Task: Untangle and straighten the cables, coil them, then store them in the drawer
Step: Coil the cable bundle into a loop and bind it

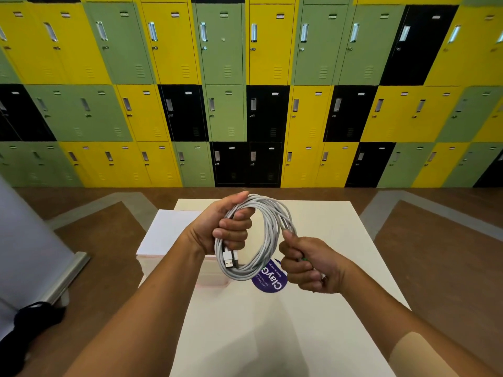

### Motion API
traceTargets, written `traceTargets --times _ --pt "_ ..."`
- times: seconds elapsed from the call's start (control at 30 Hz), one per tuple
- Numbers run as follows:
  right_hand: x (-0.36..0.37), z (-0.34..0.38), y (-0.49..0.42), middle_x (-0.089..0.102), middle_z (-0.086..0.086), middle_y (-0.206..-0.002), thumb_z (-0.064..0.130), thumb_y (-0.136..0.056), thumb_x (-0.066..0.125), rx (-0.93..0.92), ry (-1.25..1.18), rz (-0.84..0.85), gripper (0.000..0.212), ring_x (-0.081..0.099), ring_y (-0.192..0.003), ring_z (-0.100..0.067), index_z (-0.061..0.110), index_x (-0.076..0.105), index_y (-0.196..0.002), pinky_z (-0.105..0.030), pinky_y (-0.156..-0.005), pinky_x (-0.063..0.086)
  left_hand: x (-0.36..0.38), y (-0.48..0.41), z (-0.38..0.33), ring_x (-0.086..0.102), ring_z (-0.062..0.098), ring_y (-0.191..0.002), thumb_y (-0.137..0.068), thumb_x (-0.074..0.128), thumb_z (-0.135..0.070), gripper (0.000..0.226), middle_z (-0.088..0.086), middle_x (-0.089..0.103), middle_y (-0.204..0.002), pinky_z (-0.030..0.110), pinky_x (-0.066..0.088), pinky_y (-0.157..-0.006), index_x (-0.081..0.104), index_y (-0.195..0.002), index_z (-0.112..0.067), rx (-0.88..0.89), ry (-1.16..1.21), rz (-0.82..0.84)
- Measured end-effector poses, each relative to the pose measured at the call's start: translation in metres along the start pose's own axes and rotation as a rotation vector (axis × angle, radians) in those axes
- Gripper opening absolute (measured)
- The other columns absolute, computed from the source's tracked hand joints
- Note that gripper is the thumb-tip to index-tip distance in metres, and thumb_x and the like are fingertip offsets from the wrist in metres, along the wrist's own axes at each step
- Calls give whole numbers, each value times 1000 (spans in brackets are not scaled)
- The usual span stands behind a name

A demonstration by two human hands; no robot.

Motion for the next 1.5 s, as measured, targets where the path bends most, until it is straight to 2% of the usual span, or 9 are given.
traceTargets --times 0.17,0.3,0.53,0.7,0.87,0.97,1.1,1.23,1.5 --pt "12 5 3 28 4 -47 62 -77 72 -92 -192 143 51 28 -33 -3 16 50 -77 -13 -31 26 -3 -4 -2 29 6 -32 -102 44 -44 46 -7 30 -43 23 22 -43 46 -68 -13 46 7 -12" --pt "-7 20 9 33 3 -48 53 -87 66 -165 -352 62 40 34 -33 -4 13 59 -90 -15 -31 31 -14 2 -3 28 6 -32 -101 46 -44 45 -7 28 -43 22 22 -43 46 -67 -14 47 -11 -46" --pt "-31 18 6 51 -12 -66 32 -103 49 -146 94 -232 35 52 -58 -26 4 63 -88 -41 -72 48 -25 3 0 32 3 -30 -94 58 -45 43 -9 25 -43 21 21 -42 45 -66 -15 27 -86 -148" --pt "-45 21 4 60 -13 -71 29 -106 44 -95 325 -441 43 56 -59 -24 3 69 -83 -36 -65 48 -42 4 8 31 2 -30 -97 48 -46 44 -10 33 -40 21 20 -42 44 -65 -16 40 -88 -255" --pt "-44 28 5 46 -1 -59 36 -107 36 -212 444 -631 38 37 -48 -13 11 64 -101 -29 -53 33 -50 5 8 30 3 -29 -100 42 -46 47 -9 32 -39 19 22 -40 43 -64 -16 84 -56 -326" --pt "-26 44 15 54 10 -69 53 -100 43 -361 842 -674 26 48 -57 -6 29 48 -107 -24 -55 37 -51 7 3 29 2 -29 -100 42 -46 47 -9 31 -39 19 18 -41 43 -64 -16 95 -63 -340" --pt "-19 55 23 54 6 -73 38 -103 45 -495 1151 -723 13 48 -63 -11 27 42 -98 -31 -55 37 -48 5 -1 29 2 -28 -100 42 -46 46 -9 31 -39 20 18 -41 42 -65 -16 91 -74 -338" --pt "-24 59 27 53 9 -79 37 -107 32 -405 1479 -901 19 50 -71 -22 24 42 -97 -36 -60 35 -47 1 3 29 3 -29 -100 43 -46 45 -9 32 -40 19 23 -40 42 -66 -16 73 -95 -352" --pt "-48 50 15 62 0 -84 27 -102 44 -199 1164 -853 23 59 -80 -25 17 58 -86 -35 -68 44 -45 -8 11 27 3 -30 -98 46 -48 43 -9 29 -42 21 17 -42 42 -67 -17 48 -158 -393"
Point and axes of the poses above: each hand's wrist, its own y-axis away from the middle knuckle, its own x-axis out of the palm, z = x × y, the point moved 10 cm from there along -y, towards the middle knuckle
